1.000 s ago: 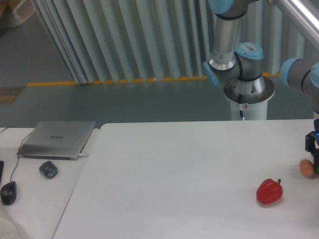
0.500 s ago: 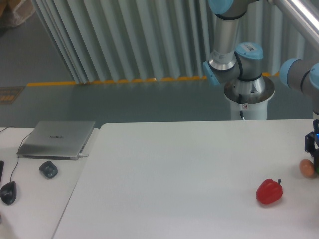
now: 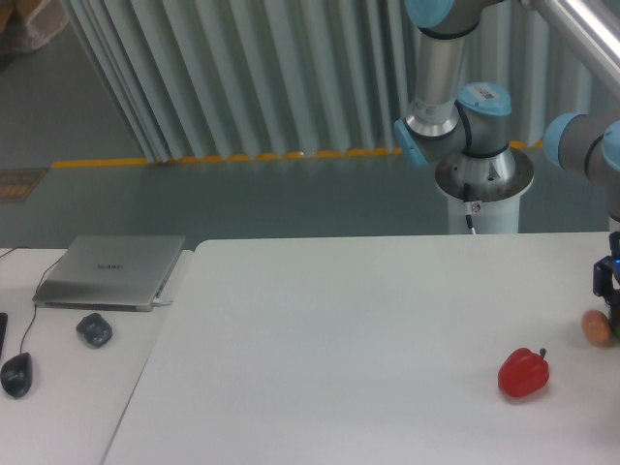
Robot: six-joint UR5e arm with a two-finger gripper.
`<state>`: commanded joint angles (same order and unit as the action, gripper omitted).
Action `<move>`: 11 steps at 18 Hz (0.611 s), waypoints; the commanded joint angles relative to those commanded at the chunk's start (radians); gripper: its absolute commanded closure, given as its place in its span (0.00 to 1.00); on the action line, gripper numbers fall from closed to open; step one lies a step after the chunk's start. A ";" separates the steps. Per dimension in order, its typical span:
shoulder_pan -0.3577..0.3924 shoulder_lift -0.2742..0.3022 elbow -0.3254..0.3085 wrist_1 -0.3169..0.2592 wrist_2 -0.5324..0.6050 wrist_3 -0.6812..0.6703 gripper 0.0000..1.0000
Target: Place the triangular bread on the table
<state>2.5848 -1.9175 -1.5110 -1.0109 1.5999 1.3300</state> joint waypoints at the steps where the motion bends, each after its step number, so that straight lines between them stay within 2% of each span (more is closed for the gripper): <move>1: 0.000 0.000 -0.002 0.000 0.000 0.002 0.00; 7: -0.027 -0.003 -0.014 0.002 0.005 -0.030 0.00; 11: -0.020 -0.002 -0.005 0.005 -0.003 -0.037 0.00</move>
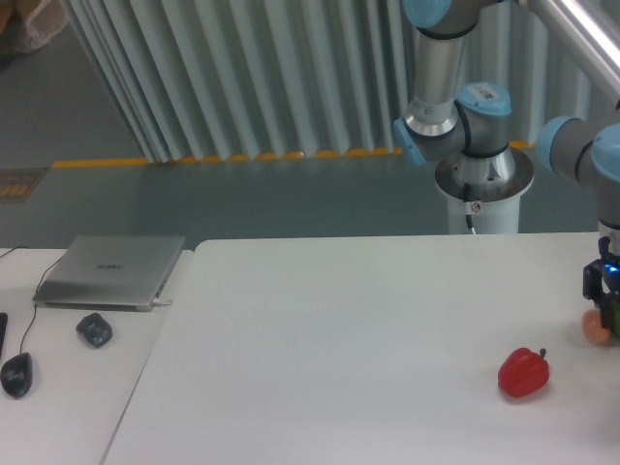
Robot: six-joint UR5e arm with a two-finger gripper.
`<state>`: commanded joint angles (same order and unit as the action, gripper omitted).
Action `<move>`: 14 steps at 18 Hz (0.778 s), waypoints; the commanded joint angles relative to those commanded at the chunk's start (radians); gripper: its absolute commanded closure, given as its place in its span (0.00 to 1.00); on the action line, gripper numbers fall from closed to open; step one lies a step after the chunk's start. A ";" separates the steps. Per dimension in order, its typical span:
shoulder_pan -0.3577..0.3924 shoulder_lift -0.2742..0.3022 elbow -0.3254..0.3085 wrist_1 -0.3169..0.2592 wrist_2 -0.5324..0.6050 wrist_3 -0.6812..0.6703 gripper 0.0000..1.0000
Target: Place the triangular bread on the table
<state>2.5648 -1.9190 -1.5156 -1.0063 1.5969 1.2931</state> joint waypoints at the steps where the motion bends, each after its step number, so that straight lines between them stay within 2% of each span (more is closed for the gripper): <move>1: -0.002 0.000 0.000 0.000 0.002 -0.006 0.00; 14: -0.005 -0.008 0.008 0.003 0.002 -0.006 0.00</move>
<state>2.5602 -1.9266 -1.5079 -1.0032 1.5984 1.2870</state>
